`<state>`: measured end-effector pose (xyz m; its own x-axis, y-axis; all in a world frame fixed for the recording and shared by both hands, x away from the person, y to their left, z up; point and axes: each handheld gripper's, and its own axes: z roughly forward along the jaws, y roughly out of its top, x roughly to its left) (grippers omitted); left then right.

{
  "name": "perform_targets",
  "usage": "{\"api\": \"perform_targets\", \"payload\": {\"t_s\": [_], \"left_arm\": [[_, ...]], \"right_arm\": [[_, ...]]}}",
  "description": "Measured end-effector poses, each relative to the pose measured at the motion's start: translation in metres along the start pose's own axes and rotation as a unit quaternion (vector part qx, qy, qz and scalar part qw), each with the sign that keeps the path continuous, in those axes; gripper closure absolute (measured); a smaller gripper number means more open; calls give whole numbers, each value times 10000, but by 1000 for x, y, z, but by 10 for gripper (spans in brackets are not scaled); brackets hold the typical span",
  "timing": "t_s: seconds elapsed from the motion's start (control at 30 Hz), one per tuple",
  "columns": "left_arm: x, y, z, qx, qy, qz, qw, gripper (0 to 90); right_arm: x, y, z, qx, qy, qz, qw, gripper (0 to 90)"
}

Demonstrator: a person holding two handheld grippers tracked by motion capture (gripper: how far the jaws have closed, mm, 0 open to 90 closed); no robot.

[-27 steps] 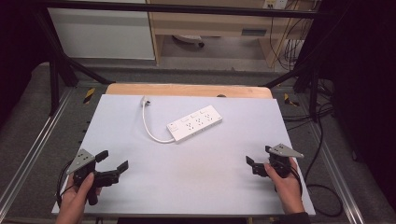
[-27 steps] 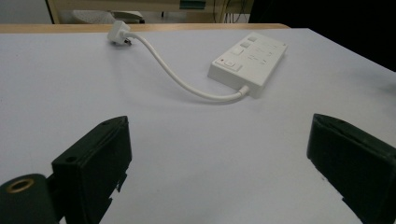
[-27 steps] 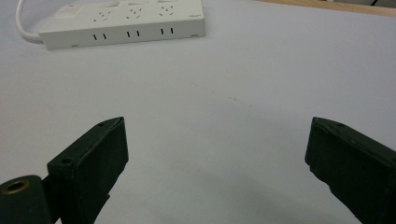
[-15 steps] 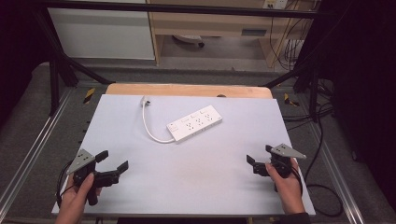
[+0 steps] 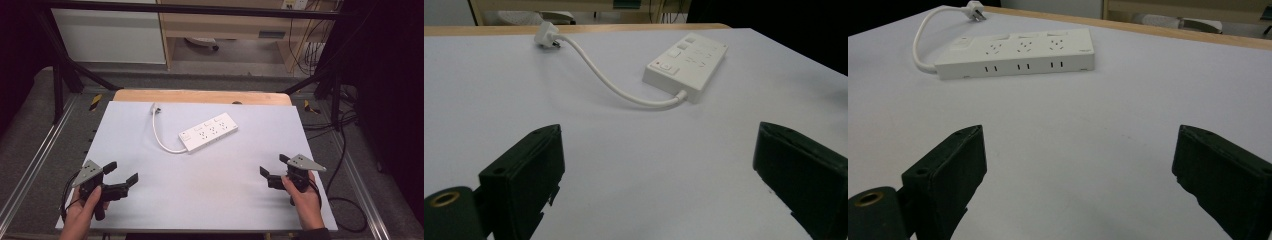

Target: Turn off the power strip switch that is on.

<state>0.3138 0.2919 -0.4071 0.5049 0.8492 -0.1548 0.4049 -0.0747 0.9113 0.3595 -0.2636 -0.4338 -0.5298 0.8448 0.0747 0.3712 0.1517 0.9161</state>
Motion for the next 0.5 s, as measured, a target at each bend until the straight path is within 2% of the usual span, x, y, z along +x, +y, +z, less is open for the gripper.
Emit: {"api": "perform_targets", "payload": {"t_s": [0.17, 0.27, 0.37, 0.5], "left_arm": [[0, 0, 0, -14, -16, 9, 10000, 63], [-1, 0, 0, 5, -32, 40, 10000, 63], [0, 0, 0, -4, -24, 41, 10000, 63], [-1, 0, 1, 23, -28, 40, 10000, 63]], "right_arm": [[8, 3, 2, -17, 89, 48, 9999, 75], [15, 8, 5, -143, 241, 117, 9995, 73], [20, 12, 7, -166, 280, 69, 9994, 60], [35, 23, 12, -177, 365, -182, 9990, 36]]}}
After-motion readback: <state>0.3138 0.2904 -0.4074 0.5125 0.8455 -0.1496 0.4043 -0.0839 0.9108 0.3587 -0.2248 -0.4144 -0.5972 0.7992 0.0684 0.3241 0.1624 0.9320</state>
